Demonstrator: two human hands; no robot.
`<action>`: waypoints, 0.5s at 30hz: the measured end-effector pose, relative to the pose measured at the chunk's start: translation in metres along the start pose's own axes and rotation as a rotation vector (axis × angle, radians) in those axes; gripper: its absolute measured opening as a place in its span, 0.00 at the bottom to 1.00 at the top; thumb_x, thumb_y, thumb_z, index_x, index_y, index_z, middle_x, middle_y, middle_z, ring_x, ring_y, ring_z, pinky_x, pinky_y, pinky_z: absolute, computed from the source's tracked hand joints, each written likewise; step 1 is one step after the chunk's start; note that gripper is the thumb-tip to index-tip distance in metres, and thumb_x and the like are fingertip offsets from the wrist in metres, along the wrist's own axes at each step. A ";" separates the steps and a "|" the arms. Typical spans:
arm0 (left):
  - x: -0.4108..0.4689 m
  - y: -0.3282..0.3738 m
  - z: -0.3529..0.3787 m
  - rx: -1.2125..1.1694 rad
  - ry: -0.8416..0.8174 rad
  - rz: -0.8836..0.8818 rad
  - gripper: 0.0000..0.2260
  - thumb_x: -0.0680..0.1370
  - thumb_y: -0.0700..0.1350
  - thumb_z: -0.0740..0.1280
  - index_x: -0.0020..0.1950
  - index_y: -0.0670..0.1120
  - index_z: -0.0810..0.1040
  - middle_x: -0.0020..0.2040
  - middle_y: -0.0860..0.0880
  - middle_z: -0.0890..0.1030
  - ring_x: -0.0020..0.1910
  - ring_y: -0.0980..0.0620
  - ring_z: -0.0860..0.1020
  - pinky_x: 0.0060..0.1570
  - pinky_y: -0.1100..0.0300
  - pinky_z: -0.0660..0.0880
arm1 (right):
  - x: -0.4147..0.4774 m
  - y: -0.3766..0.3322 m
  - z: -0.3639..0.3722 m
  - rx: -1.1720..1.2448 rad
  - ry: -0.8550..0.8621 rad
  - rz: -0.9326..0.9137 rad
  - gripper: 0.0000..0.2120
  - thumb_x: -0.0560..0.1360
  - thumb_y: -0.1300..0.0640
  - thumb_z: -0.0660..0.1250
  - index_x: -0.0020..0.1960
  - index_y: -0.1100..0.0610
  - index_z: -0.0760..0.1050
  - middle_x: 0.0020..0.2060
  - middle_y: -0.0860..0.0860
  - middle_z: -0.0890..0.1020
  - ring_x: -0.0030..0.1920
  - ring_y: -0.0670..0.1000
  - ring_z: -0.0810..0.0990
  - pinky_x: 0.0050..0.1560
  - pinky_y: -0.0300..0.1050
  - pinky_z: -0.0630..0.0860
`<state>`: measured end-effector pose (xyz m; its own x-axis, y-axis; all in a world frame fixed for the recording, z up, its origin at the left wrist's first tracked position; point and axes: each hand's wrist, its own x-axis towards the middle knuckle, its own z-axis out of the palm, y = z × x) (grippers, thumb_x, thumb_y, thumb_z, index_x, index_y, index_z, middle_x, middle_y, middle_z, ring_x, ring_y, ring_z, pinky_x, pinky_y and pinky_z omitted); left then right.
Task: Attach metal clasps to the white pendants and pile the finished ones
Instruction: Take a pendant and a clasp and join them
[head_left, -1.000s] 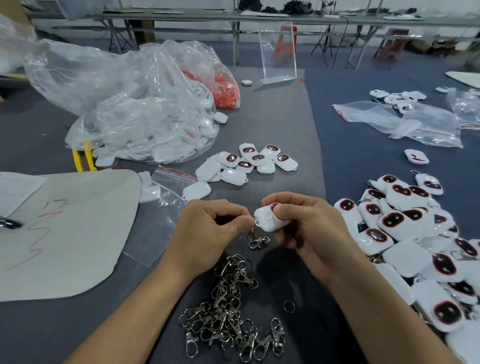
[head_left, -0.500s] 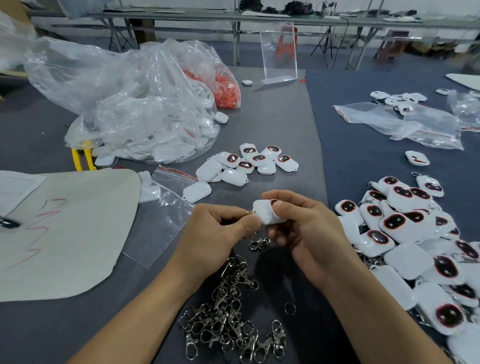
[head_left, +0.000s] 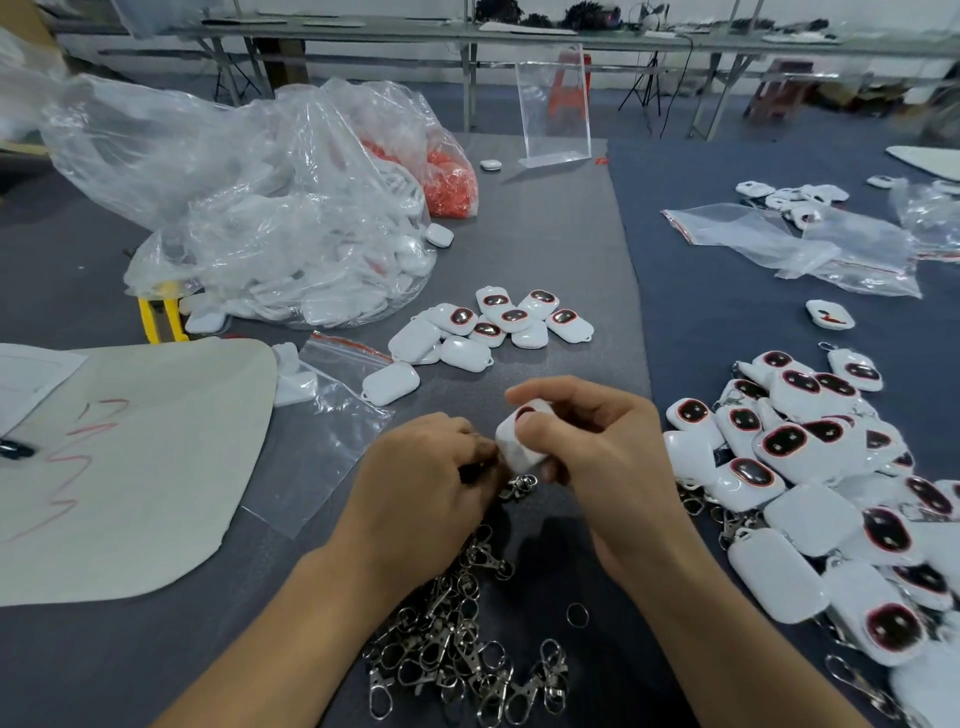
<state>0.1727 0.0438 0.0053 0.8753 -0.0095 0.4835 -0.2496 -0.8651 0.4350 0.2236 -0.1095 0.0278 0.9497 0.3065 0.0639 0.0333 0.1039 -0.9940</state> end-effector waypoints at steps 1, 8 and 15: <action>-0.001 0.000 0.000 -0.107 0.008 -0.081 0.06 0.73 0.51 0.73 0.39 0.51 0.86 0.31 0.54 0.77 0.32 0.56 0.73 0.34 0.58 0.70 | 0.001 -0.001 -0.001 0.037 0.015 0.029 0.09 0.68 0.65 0.72 0.43 0.54 0.87 0.33 0.53 0.83 0.29 0.45 0.76 0.28 0.35 0.71; 0.008 0.004 0.002 -0.821 0.004 -0.397 0.02 0.71 0.48 0.77 0.40 0.51 0.88 0.35 0.48 0.82 0.35 0.58 0.76 0.39 0.66 0.71 | 0.010 -0.003 -0.011 0.242 0.035 0.244 0.11 0.75 0.67 0.66 0.44 0.57 0.87 0.33 0.56 0.83 0.24 0.48 0.72 0.23 0.37 0.65; 0.004 -0.001 -0.006 -0.193 0.007 -0.070 0.09 0.74 0.51 0.71 0.38 0.50 0.86 0.32 0.54 0.77 0.36 0.54 0.74 0.38 0.60 0.70 | 0.008 -0.001 -0.008 0.167 0.029 0.210 0.12 0.74 0.68 0.69 0.42 0.54 0.87 0.32 0.53 0.82 0.24 0.47 0.71 0.24 0.35 0.65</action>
<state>0.1739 0.0475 0.0111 0.8906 0.0517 0.4519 -0.2633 -0.7516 0.6048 0.2334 -0.1152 0.0283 0.9389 0.3109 -0.1475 -0.2154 0.1966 -0.9565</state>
